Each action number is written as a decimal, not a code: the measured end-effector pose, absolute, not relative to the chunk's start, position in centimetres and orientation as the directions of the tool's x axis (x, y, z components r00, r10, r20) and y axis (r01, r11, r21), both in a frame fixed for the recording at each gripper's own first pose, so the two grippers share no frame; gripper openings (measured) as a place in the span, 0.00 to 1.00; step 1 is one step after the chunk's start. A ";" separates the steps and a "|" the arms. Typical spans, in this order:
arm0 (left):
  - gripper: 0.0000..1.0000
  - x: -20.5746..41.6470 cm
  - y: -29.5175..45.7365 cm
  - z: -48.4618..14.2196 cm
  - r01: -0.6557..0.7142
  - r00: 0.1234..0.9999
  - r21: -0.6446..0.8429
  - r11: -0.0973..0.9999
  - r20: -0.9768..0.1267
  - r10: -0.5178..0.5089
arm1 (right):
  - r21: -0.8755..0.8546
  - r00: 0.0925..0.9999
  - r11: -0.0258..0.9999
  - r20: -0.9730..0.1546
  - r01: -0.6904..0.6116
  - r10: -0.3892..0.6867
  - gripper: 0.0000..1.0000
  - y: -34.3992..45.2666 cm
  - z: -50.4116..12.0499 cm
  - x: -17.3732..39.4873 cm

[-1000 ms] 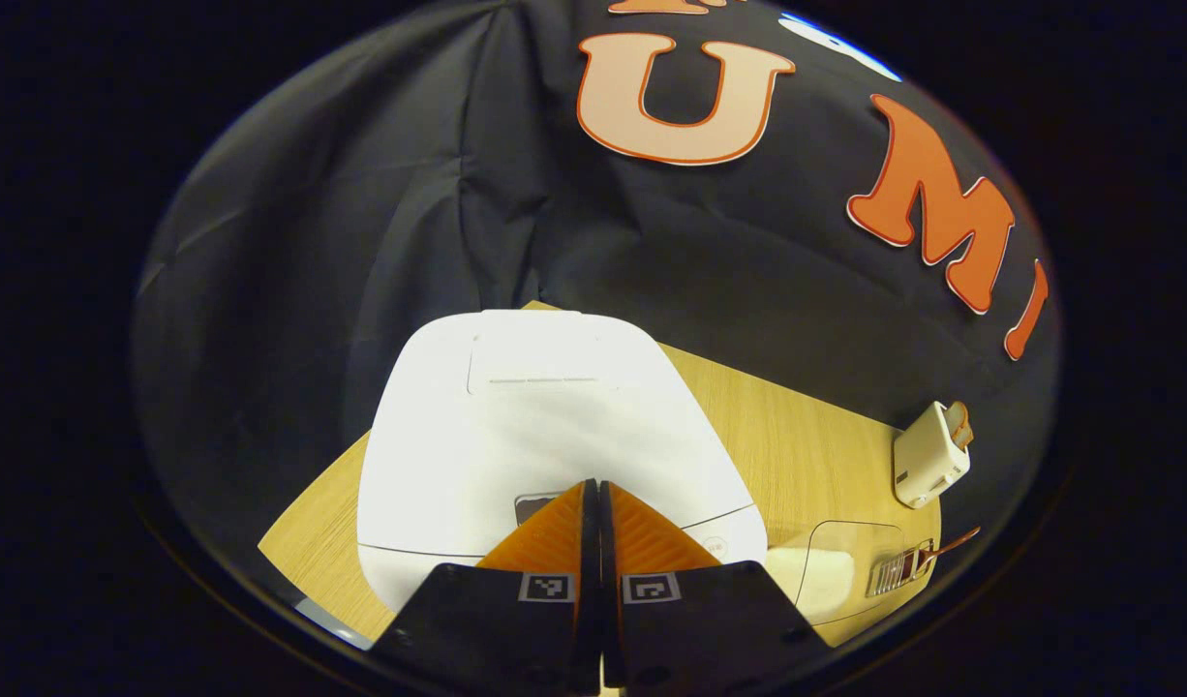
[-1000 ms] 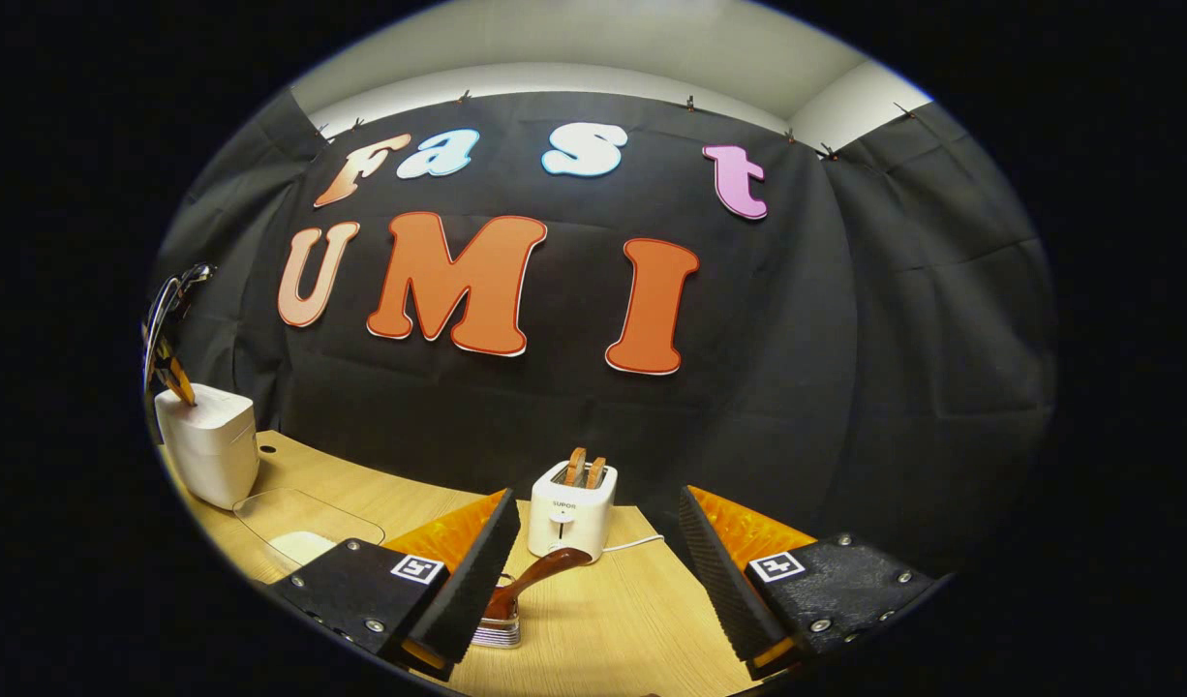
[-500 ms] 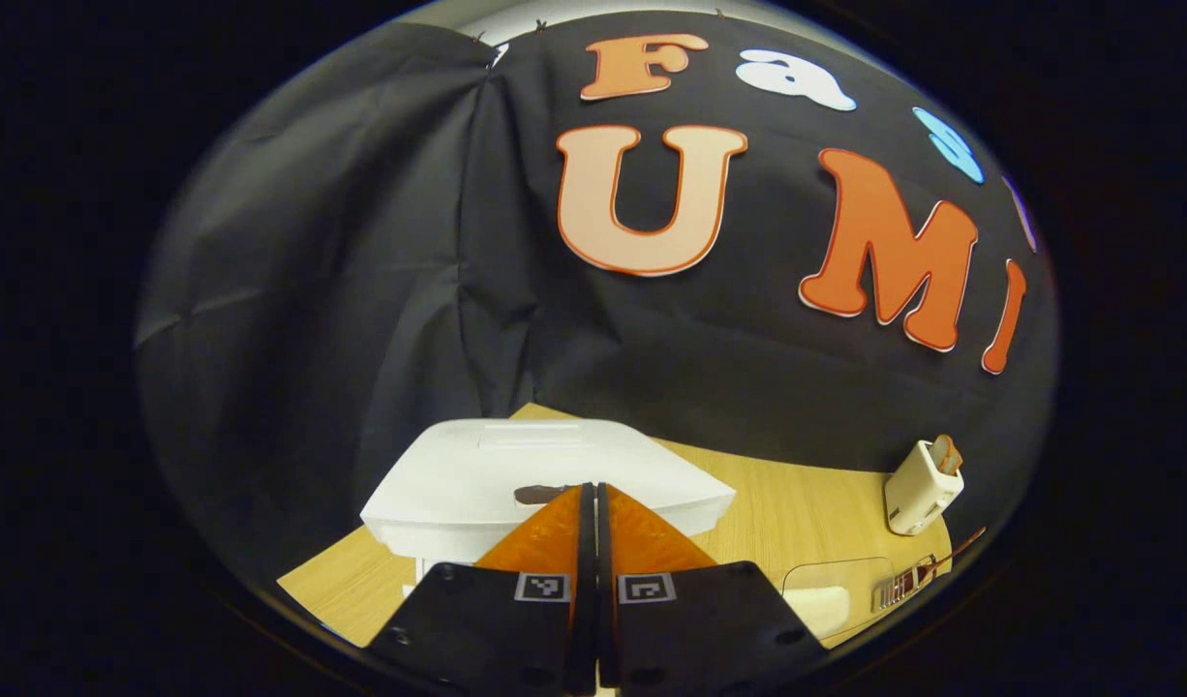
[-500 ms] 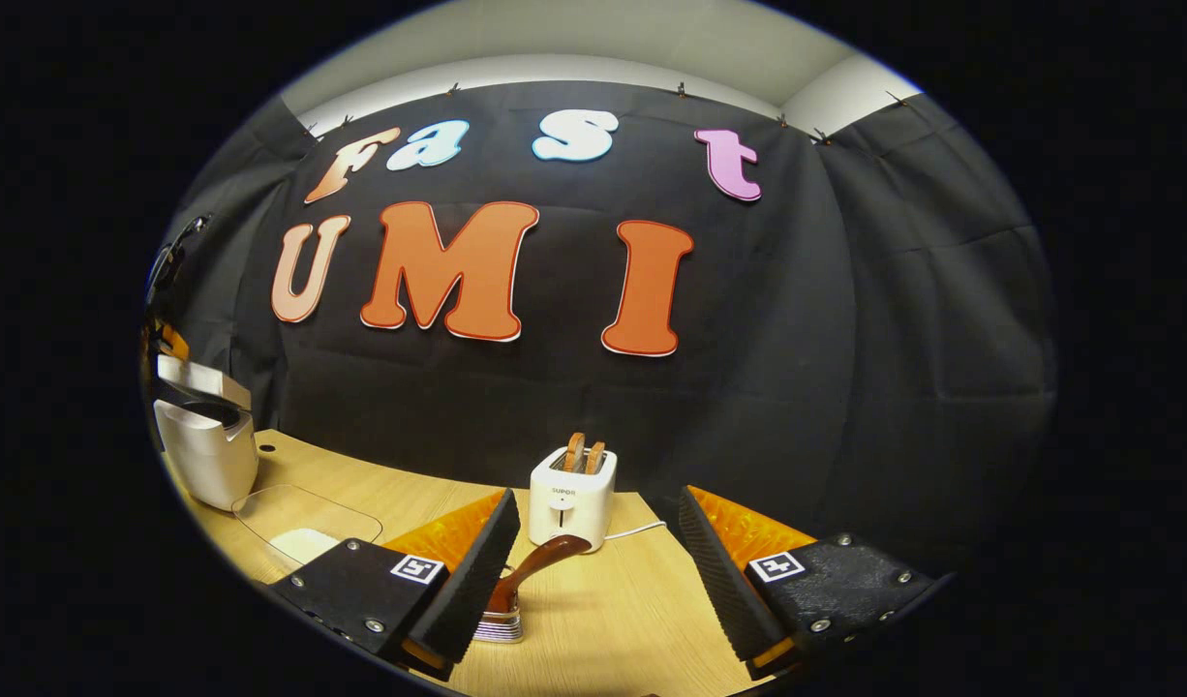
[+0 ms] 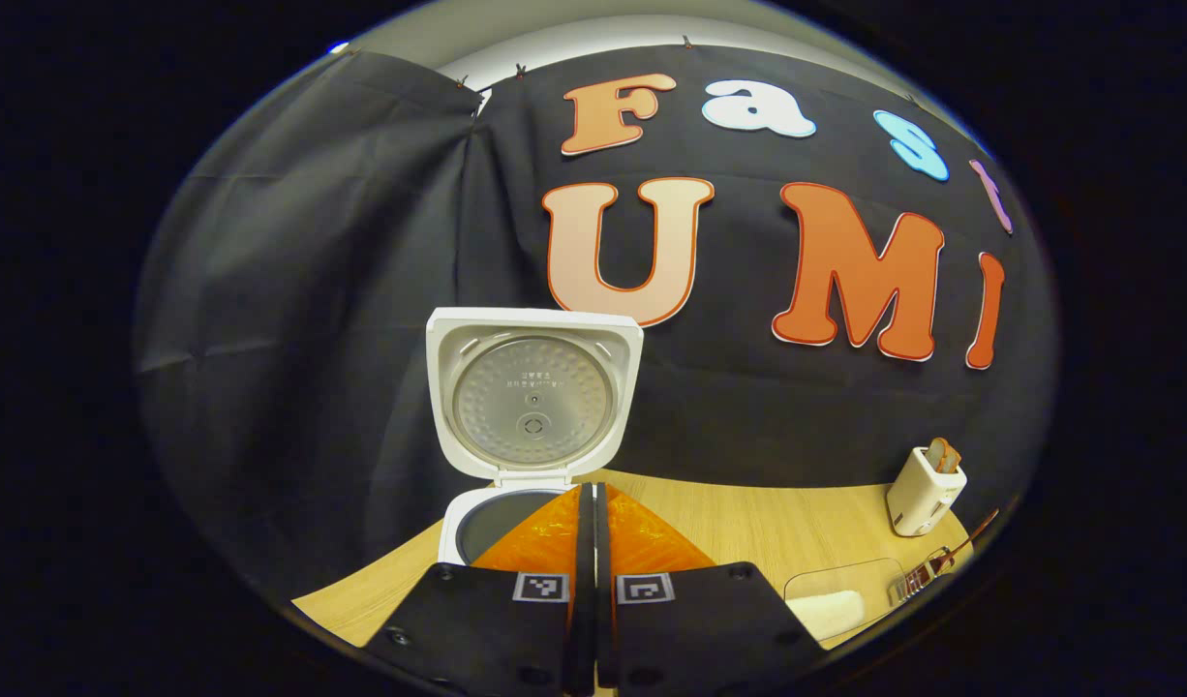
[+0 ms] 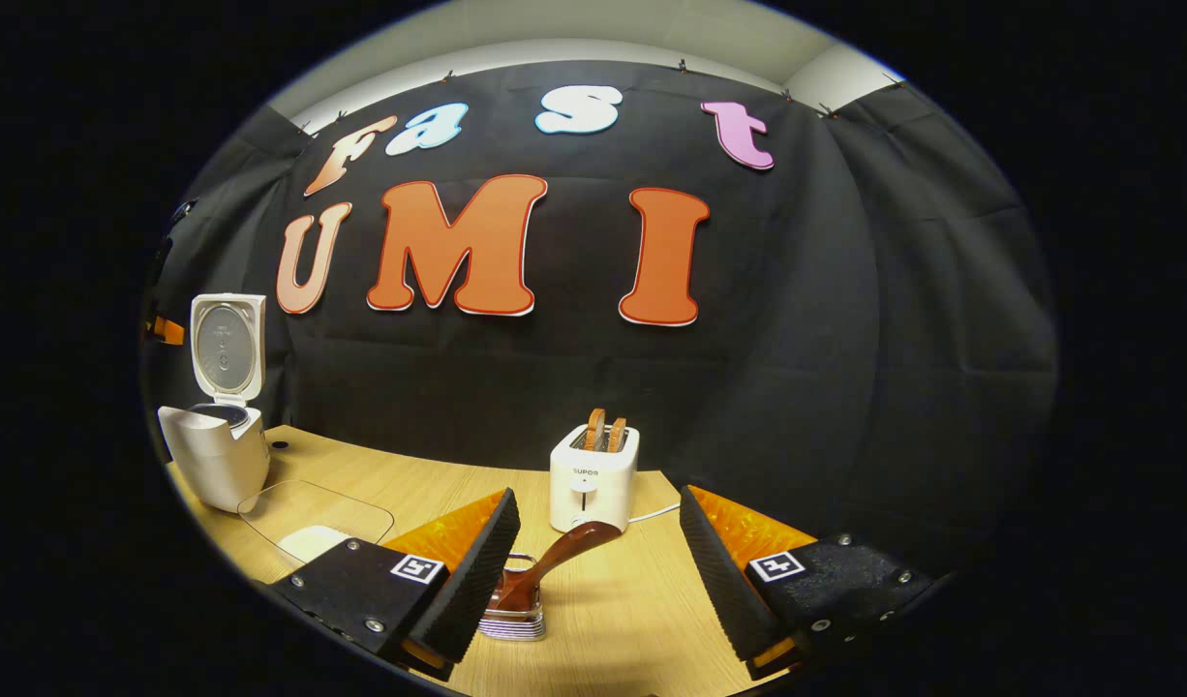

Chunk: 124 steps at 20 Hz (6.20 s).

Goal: Close the left gripper, press the button to open the rice cooker; take a wooden spoon from the chopstick holder with the right hand, scoop a spoonful of rice and pour it into the rice cooker, then put the wooden spoon back into the chopstick holder.

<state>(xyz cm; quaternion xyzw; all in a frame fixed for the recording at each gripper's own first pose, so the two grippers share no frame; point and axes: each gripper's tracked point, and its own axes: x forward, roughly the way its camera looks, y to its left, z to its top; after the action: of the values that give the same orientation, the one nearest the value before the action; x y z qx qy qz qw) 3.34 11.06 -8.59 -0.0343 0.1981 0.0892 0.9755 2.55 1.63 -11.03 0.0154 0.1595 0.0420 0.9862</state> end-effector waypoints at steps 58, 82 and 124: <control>0.84 1.6 7.4 -12.4 -0.068 0.942 0.058 0.996 -0.325 0.083 | 0.350 0.962 0.913 -0.097 -0.207 0.255 0.14 13.0 -5.9 5.5; 0.99 0.0 12.9 -13.2 -0.172 0.941 0.080 0.982 -0.282 0.188 | 0.236 0.849 0.848 -0.131 -0.475 0.512 0.13 29.0 -8.2 3.5; 0.99 -0.9 15.4 -13.9 -0.218 0.938 0.043 0.975 -0.265 0.222 | 0.941 0.679 0.172 -0.331 0.293 0.656 0.13 29.9 -18.6 2.5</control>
<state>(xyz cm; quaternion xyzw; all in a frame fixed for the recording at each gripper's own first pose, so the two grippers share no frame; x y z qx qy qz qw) -0.86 15.37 -13.95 0.0064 0.1356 0.1117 0.9844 2.52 29.87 -18.56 0.6288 0.3771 0.1362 0.6662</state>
